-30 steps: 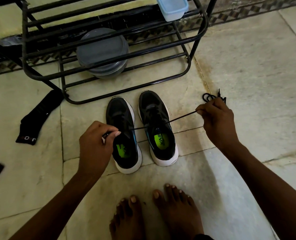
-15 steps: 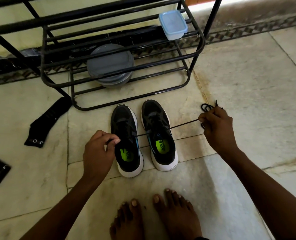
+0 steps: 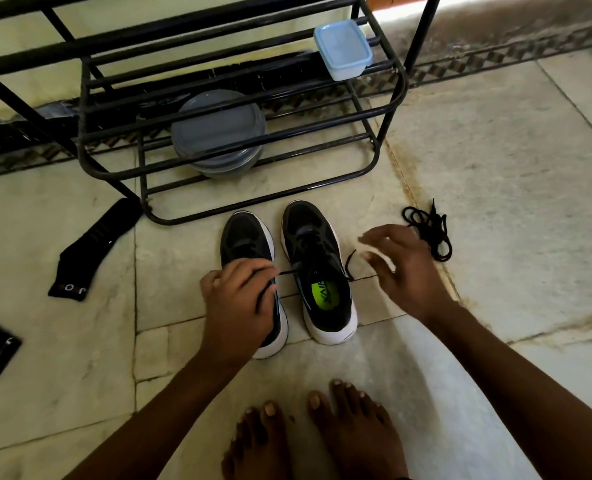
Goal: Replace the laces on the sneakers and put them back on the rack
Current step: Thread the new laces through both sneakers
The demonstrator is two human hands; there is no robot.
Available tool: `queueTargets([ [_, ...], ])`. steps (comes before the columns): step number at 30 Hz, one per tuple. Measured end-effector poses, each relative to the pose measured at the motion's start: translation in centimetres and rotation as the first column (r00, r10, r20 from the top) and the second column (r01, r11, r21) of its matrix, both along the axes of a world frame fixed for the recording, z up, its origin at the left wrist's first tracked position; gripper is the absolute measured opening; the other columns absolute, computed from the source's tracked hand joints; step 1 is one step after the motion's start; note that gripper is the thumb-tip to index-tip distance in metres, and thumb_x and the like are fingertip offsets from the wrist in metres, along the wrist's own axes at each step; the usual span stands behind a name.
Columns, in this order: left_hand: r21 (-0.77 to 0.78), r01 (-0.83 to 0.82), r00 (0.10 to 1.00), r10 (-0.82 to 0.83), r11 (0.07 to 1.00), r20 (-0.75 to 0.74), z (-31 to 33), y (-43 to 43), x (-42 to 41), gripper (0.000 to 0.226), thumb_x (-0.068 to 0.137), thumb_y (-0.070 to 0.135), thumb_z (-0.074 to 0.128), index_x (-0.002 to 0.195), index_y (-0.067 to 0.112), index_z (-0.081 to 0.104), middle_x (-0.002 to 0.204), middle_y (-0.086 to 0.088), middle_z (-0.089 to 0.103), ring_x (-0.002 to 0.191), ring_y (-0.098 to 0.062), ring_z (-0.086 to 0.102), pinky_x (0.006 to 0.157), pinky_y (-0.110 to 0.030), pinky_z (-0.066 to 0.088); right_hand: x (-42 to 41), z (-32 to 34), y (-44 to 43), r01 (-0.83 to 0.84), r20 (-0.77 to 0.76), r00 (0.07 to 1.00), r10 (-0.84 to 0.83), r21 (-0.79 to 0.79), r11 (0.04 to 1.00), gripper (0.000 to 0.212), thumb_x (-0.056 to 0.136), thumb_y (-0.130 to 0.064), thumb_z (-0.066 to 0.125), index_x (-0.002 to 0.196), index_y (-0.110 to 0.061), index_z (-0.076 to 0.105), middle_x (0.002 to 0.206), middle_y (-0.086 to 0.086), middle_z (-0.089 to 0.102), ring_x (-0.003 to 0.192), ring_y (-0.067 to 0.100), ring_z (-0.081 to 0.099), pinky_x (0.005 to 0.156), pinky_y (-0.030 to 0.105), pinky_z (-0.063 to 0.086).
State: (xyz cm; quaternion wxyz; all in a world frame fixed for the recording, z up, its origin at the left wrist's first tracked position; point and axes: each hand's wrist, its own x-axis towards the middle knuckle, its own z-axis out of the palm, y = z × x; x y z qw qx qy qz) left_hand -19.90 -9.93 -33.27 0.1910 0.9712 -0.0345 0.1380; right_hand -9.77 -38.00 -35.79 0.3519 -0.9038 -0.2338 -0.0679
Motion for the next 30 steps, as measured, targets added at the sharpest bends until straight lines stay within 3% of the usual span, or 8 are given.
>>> queueTargets([
  [3,0.08,0.126,0.991,-0.121,0.989,-0.062,-0.5,-2.3,1.6,0.035,0.091,0.014,0.065,0.125,0.022,0.068,0.128,0.005,0.066,0.126,-0.017,0.057,0.096,-0.041,0.032,-0.1,0.2,1.6,-0.109,-0.106,0.99,0.094,-0.143,0.984,0.031,0.092,-0.05,0.063,0.108,-0.026,0.072,0.108,-0.009,0.067,0.105,0.019,0.064,0.084,0.048,0.049],
  [6,0.145,0.118,0.991,-0.109,0.982,-0.072,-1.3,-3.4,3.0,0.025,0.091,0.018,0.07,0.116,0.022,0.071,0.109,0.003,0.071,0.105,-0.021,0.065,0.089,-0.038,0.031,0.0,0.5,2.3,-0.195,-0.212,0.968,0.135,-0.292,0.936,0.027,0.084,-0.051,0.072,0.095,-0.027,0.07,0.084,-0.011,0.066,0.083,0.017,0.066,0.086,0.045,0.045],
  [12,0.007,0.155,0.987,-0.155,0.988,-0.033,-1.0,-3.1,3.8,0.034,0.098,0.024,0.047,0.097,0.012,0.078,0.082,-0.005,0.065,0.075,-0.026,0.064,0.068,-0.034,0.039,-0.1,0.8,2.6,-0.238,-0.17,0.965,0.199,-0.246,0.94,0.011,0.086,-0.023,0.076,0.095,-0.019,0.072,0.081,-0.002,0.066,0.076,0.024,0.066,0.069,0.044,0.055],
  [16,-0.06,0.116,0.991,-0.12,0.991,-0.066,-0.7,-2.5,4.0,0.018,0.097,0.009,0.06,0.097,0.007,0.077,0.085,-0.006,0.06,0.074,-0.025,0.06,0.063,-0.034,0.044,0.6,0.4,1.9,-0.151,-0.085,0.987,0.134,-0.236,0.96,0.009,0.089,-0.017,0.073,0.098,-0.017,0.075,0.085,0.001,0.062,0.079,0.028,0.064,0.066,0.043,0.055],
  [19,-0.161,0.056,0.982,-0.084,0.985,-0.17,-0.6,-2.4,4.0,0.011,0.098,0.012,0.064,0.095,0.008,0.074,0.098,-0.002,0.053,0.087,-0.017,0.056,0.071,-0.033,0.051,0.4,0.3,1.7,-0.141,-0.127,0.985,0.113,-0.232,0.962,0.007,0.092,-0.023,0.07,0.094,-0.017,0.073,0.083,-0.001,0.059,0.081,0.025,0.06,0.065,0.044,0.053],
  [22,-0.26,-0.024,0.978,-0.032,0.965,-0.208,0.3,-2.7,4.2,0.022,0.098,0.024,0.066,0.083,0.008,0.068,0.105,0.002,0.049,0.093,-0.01,0.053,0.081,-0.014,0.044,0.1,0.7,1.5,-0.126,-0.248,0.964,0.099,-0.093,0.988,0.011,0.091,-0.028,0.073,0.084,-0.02,0.073,0.082,-0.004,0.057,0.081,0.016,0.057,0.069,0.033,0.048],
  [25,-0.51,-0.117,0.975,0.001,0.852,-0.222,1.5,-3.9,4.8,0.029,0.097,0.021,0.068,0.071,0.009,0.069,0.096,0.002,0.062,0.088,-0.01,0.063,0.078,-0.013,0.047,-0.4,1.4,1.6,-0.04,-0.408,0.907,0.102,0.159,0.986,0.015,0.085,-0.024,0.082,0.075,-0.024,0.072,0.094,-0.005,0.059,0.087,0.012,0.062,0.072,0.025,0.05],
  [30,-0.815,-0.341,0.928,0.031,0.469,-0.371,2.8,-6.0,5.6,0.027,0.099,0.022,0.066,0.081,0.003,0.074,0.085,-0.004,0.078,0.088,-0.016,0.074,0.084,-0.021,0.055,-1.4,2.3,4.0,0.171,-0.569,0.785,0.243,0.577,0.799,0.017,0.09,-0.007,0.075,0.076,-0.001,0.069,0.095,0.009,0.072,0.09,0.023,0.069,0.074,0.038,0.054],
])
